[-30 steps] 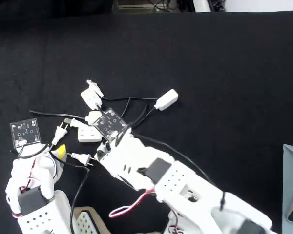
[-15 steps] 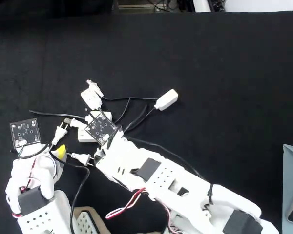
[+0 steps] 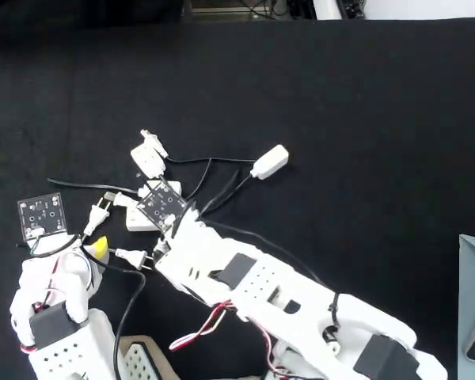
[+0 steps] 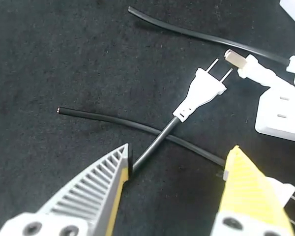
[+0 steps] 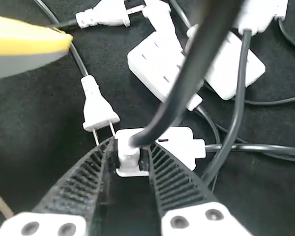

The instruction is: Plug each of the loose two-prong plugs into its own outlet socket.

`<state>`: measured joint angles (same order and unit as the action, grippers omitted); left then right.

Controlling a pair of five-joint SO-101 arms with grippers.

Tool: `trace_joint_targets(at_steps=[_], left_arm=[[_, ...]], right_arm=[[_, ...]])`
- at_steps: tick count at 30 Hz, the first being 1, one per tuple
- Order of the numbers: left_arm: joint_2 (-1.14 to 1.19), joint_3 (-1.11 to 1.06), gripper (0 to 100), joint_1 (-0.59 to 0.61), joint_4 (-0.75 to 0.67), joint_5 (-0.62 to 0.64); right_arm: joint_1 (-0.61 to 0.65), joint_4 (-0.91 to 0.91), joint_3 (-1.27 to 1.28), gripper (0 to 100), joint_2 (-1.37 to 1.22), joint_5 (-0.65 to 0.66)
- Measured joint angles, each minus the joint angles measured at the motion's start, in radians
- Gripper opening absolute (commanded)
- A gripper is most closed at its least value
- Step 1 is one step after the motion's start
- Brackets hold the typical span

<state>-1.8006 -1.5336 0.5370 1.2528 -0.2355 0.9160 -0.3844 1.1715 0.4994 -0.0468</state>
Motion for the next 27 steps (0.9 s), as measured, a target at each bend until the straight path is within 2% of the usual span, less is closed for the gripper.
trace_joint_targets(at_steps=[14, 20, 27], left_arm=[[0.0, 0.0, 31, 0.0, 0.0, 0.0], [0.0, 0.0, 31, 0.0, 0.0, 0.0], [0.0, 0.0, 31, 0.0, 0.0, 0.0]], right_arm=[[-0.006, 0.002, 0.009, 1.2, 0.0, 0.189], [-0.006, -0.028, 0.008, 1.2, -0.011, 0.209], [-0.008, -0.044, -0.064, 1.2, -0.153, 0.209]])
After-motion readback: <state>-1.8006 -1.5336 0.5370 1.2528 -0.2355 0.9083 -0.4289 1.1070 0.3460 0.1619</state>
